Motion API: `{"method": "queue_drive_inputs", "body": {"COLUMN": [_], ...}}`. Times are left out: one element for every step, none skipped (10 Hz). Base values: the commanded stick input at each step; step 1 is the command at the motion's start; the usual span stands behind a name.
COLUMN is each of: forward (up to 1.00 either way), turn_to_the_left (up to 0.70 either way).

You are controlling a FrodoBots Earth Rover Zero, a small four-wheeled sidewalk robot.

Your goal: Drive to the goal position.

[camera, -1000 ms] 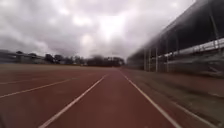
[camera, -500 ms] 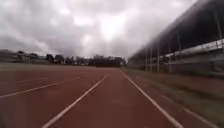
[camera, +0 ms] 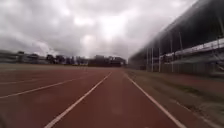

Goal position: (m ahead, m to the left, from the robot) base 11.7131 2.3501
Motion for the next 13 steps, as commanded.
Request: {"method": "queue_drive_inputs", "body": {"forward": [0.7,0.7,0.7,0.7,0.7,0.7,0.7,0.7,0.7,0.7,0.7,0.7,0.7], "turn_to_the_left": [0.0,0.0,0.0,0.0,0.0,0.0,0.0,0.0,-0.06,-0.18,-0.24,-0.24,-0.24]}}
